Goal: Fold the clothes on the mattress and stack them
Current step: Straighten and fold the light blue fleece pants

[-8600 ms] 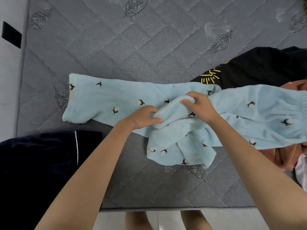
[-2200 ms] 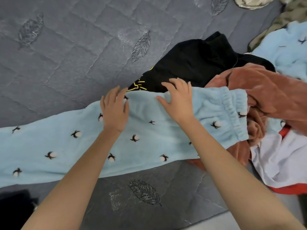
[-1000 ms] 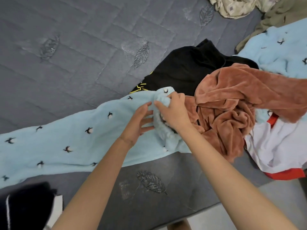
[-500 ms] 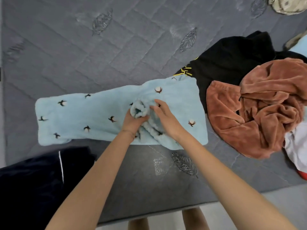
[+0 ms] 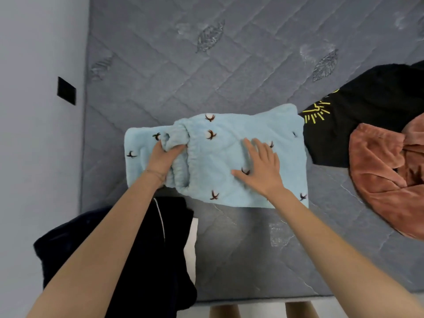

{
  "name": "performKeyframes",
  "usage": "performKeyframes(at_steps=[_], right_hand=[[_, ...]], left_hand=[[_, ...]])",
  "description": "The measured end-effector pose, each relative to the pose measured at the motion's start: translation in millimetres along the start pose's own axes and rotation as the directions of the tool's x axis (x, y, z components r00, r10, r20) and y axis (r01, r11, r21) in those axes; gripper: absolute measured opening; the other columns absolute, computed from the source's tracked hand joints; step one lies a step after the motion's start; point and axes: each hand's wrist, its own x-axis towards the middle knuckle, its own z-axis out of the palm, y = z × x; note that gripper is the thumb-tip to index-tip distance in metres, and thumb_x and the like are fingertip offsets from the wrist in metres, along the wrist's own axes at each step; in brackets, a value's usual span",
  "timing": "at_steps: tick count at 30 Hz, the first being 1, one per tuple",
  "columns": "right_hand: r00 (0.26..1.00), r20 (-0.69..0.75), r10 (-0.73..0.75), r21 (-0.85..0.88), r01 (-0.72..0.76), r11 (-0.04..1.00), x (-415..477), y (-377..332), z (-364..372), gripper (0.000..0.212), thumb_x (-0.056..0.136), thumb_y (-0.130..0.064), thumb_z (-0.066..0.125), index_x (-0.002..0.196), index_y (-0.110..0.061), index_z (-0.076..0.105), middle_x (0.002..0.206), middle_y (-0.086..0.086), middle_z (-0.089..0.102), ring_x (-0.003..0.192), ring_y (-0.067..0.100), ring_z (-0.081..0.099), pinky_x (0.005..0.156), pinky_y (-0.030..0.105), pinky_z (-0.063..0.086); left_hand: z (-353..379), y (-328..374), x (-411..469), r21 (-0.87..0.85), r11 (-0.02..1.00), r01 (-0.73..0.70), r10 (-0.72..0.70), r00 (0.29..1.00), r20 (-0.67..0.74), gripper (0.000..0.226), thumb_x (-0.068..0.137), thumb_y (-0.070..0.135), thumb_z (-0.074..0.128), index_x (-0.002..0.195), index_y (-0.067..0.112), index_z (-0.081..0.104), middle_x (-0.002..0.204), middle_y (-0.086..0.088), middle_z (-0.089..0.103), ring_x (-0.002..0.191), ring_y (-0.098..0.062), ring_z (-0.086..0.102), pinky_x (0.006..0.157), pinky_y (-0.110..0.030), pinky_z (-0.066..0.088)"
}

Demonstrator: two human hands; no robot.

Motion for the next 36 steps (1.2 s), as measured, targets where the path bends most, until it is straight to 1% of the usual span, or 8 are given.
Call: performKeyframes(at_steps=[13,16,19,21,24,31,33,36], right_hand=[[0.999,-0.036,-0.016,-0.101,0.012,0.995,29.3,-38.0,28.7,0.097,0.078,-0.073,0.056,0.153,-0.044,0.002,0.164,-0.004,0.005,0.151,0.02,-0.003,0.121,0.05,0.0],[0.999,-0.046,-0.023,-0.088,0.019,0.996,36.2,-45.8,35.1,0.096,0.078,-0.073,0.057,0.153,-0.046,0.002,0.164,-0.004,0.006,0.151,0.02,-0.002,0.121,0.05,-0.001],[1.0,-0.006,-0.007,-0.102,0.006,0.995,41.2,-49.0,44.2,0.096,0.079,-0.071,0.058,0.154,-0.044,0.004,0.164,-0.005,0.005,0.151,0.022,-0.002,0.121,0.052,-0.001],[1.0,0.003,0.002,-0.112,-0.001,0.994,41.9,-49.5,49.5,0.097,0.079,-0.071,0.058,0.154,-0.042,0.004,0.165,-0.004,0.004,0.151,0.023,-0.002,0.121,0.053,0.0],[1.0,-0.02,-0.008,-0.112,0.006,0.994,39.9,-47.7,52.5,0.097,0.079,-0.07,0.058,0.155,-0.041,0.005,0.165,-0.003,0.004,0.151,0.024,-0.002,0.121,0.053,0.0],[0.99,-0.135,0.042,-0.137,-0.061,0.989,33.1,-11.8,38.5,0.097,0.079,-0.072,0.058,0.155,-0.038,0.01,0.165,-0.001,0.001,0.151,0.023,-0.005,0.12,0.053,-0.003],[0.99,-0.087,0.109,-0.123,-0.119,0.985,32.4,3.3,30.4,0.098,0.079,-0.07,0.06,0.155,-0.039,0.006,0.165,-0.002,-0.003,0.151,0.023,-0.007,0.121,0.054,-0.002],[0.99,-0.032,0.135,-0.084,-0.137,0.987,31.1,19.6,21.1,0.097,0.08,-0.068,0.062,0.155,-0.041,0.006,0.165,-0.003,-0.006,0.151,0.022,-0.007,0.121,0.053,0.001]], left_hand=[[-112.8,-24.9,45.1,0.035,0.998,-0.058,0.066,0.951,-0.302,0.019,0.083,0.035,0.073,0.081,0.02,0.063,0.081,0.005,0.068,0.07,-0.001,0.065,0.064,-0.02,0.052],[-127.7,-36.0,56.6,0.072,0.997,-0.014,0.033,0.962,-0.271,0.032,0.081,0.038,0.075,0.098,0.016,0.06,0.092,0.005,0.066,0.081,-0.005,0.063,0.072,-0.025,0.054],[-137.1,-47.1,62.3,0.045,0.997,0.064,-0.064,0.998,-0.014,0.068,0.075,0.045,0.079,0.126,0.007,0.052,0.119,-0.006,0.064,0.107,-0.019,0.064,0.09,-0.039,0.054],[-136.1,-53.6,61.3,0.078,0.994,0.075,-0.078,0.996,0.039,0.089,0.069,0.047,0.083,0.138,0.008,0.041,0.133,-0.004,0.055,0.117,-0.019,0.058,0.1,-0.041,0.048],[-127.2,-63.2,63.1,0.202,0.977,0.064,-0.058,0.998,-0.034,0.098,0.069,0.036,0.085,0.145,0.017,0.025,0.134,0.005,0.045,0.117,-0.013,0.048,0.098,-0.034,0.042],[-107.5,-76.5,71.9,0.312,0.948,0.057,0.023,0.969,-0.246,0.083,0.078,0.027,0.078,0.144,0.016,0.029,0.137,-0.011,0.051,0.121,-0.032,0.052,0.096,-0.04,0.043],[-97.8,-73.0,70.1,0.537,0.839,0.086,0.063,0.966,-0.252,0.094,0.083,0.031,0.074,0.152,0.014,0.014,0.146,-0.018,0.039,0.131,-0.039,0.041,0.106,-0.049,0.037],[-76.4,-56.2,60.9,0.856,0.517,0.028,0.299,0.931,-0.211,0.099,0.087,0.031,0.066,0.154,0.011,-0.004,0.158,-0.022,0.009,0.144,-0.043,0.012,0.116,-0.056,0.012]])
